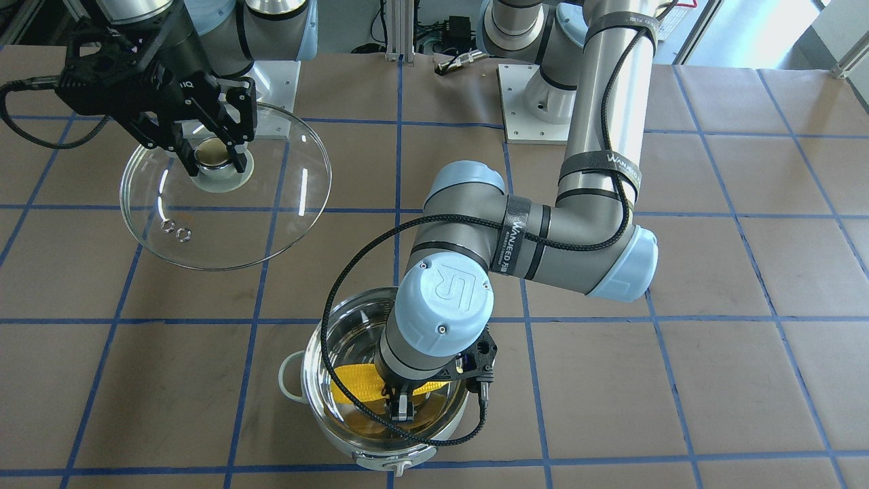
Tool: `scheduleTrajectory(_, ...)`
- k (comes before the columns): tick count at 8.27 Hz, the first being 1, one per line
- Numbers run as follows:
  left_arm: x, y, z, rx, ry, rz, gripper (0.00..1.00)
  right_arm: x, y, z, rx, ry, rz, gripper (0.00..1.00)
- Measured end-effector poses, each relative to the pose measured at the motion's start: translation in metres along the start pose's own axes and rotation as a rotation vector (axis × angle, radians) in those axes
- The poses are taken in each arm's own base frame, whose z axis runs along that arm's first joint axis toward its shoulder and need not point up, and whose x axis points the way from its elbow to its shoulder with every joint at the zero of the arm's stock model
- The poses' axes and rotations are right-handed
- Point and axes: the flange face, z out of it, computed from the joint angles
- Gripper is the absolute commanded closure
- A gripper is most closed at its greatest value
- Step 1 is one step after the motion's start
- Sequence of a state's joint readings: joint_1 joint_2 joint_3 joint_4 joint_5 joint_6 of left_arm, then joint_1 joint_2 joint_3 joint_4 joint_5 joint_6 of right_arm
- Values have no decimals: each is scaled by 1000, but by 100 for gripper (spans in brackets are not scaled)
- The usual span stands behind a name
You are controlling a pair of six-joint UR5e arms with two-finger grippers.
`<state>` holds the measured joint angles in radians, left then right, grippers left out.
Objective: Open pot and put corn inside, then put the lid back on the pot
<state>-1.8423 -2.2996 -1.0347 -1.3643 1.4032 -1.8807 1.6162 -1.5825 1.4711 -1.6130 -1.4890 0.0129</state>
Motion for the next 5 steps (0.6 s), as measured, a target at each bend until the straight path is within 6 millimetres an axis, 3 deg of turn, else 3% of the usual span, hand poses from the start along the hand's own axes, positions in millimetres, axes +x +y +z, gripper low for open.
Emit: scheduleTrajectory(5, -2, 1, -12, -2, 20, 32, 36, 3, 1, -1, -7, 13, 6, 89)
